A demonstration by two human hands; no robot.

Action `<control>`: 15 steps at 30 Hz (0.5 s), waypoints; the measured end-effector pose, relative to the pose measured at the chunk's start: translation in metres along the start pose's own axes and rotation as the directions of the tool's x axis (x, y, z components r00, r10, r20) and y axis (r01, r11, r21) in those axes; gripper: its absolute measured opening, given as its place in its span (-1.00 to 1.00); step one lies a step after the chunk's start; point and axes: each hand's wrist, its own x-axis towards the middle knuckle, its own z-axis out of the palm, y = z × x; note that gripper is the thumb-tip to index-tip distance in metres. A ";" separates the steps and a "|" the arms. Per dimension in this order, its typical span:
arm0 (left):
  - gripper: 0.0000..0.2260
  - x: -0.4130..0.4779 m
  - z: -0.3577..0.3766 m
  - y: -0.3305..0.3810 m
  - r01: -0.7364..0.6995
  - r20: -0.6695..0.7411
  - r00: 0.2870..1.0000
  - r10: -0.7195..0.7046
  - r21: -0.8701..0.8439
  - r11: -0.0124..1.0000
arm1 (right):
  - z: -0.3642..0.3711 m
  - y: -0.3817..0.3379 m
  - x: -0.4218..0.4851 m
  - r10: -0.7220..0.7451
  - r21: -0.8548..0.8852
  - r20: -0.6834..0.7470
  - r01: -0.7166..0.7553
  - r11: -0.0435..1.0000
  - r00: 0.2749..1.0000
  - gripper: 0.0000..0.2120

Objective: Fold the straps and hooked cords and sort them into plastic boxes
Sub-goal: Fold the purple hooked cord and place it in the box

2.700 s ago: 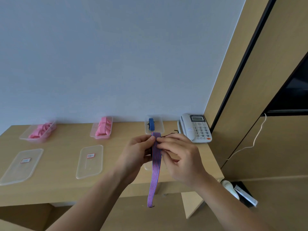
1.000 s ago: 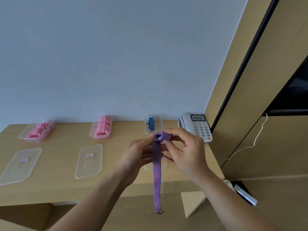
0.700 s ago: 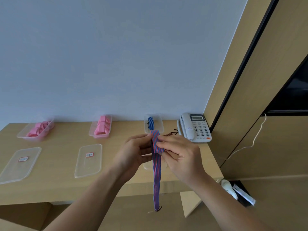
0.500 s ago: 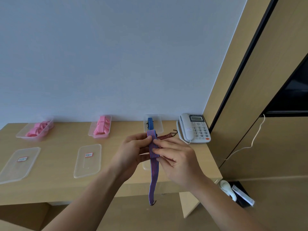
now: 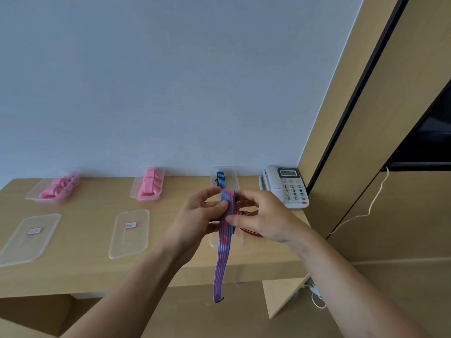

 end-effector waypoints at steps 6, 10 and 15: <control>-0.63 -0.005 0.010 -0.004 0.064 0.060 0.996 -0.063 -0.017 0.998 | 0.001 0.000 0.002 0.093 0.220 -0.162 -0.056 0.974 0.983 -0.72; -0.53 -0.005 0.013 -0.013 0.132 0.068 0.989 -0.132 0.003 0.991 | 0.000 0.003 0.002 0.087 0.264 -0.205 -0.030 0.964 0.975 -0.76; -0.67 -0.004 0.017 -0.017 0.123 0.060 0.991 -0.121 -0.019 0.992 | -0.001 0.007 0.005 0.097 0.305 -0.251 -0.016 0.952 0.963 -0.78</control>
